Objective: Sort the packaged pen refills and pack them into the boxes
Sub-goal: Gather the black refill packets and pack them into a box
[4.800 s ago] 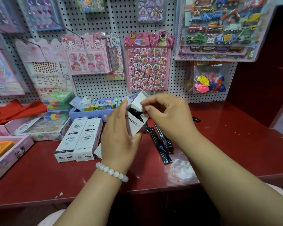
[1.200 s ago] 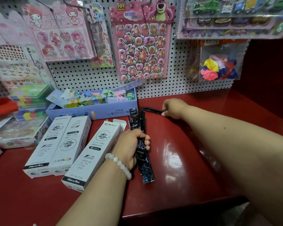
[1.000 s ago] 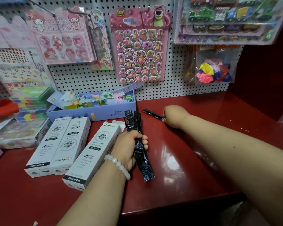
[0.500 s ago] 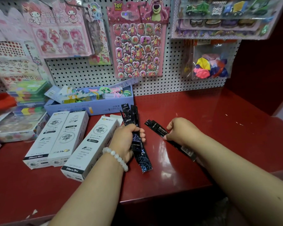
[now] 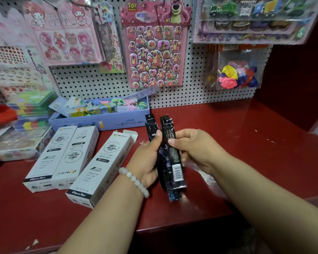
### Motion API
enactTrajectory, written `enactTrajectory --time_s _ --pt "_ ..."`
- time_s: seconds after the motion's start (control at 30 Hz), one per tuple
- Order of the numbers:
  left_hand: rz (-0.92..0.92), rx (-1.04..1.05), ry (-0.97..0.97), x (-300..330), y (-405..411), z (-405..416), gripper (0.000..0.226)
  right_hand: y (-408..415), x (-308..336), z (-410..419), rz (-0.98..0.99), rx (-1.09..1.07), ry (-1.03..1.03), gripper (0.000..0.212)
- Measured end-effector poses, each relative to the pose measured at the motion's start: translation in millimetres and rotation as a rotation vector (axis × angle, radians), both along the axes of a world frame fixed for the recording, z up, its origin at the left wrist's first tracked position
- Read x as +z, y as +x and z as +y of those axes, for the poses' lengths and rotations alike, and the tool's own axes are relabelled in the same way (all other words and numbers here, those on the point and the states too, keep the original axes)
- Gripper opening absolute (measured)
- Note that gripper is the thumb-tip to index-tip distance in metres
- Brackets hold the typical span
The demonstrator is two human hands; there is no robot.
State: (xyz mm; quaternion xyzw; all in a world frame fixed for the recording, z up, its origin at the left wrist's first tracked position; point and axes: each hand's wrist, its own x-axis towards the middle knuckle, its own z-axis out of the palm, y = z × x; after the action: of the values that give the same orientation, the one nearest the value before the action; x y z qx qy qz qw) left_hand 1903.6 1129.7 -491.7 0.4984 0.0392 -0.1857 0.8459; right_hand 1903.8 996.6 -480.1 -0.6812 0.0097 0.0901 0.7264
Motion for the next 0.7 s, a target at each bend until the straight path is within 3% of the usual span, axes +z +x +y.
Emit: enactTrajectory --time_s 0.23,0.47,0.6,0.7 --pt "0.035 -0.031 -0.089 3.3 -3.7 -0.1 0.022 0.7 -17.7 12.2 -0.242 -0.131 -0.345 0.020" --pt "-0.079 0.005 -0.032 5.9 -6.4 1.8 0.017 -0.5 -6.3 7.9 -0.194 -0.220 -0.175 0.020" --pt "-0.266 0.050 0.141 13.6 -1.6 -3.4 0.020 -4.7 15.0 5.2 -0.223 -0.128 -0.129 0.017" --pt "-0.584 0.120 0.388 23.2 6.7 -6.3 0.026 -6.7 33.1 3.9 -0.403 -0.082 -0.201 0.025"
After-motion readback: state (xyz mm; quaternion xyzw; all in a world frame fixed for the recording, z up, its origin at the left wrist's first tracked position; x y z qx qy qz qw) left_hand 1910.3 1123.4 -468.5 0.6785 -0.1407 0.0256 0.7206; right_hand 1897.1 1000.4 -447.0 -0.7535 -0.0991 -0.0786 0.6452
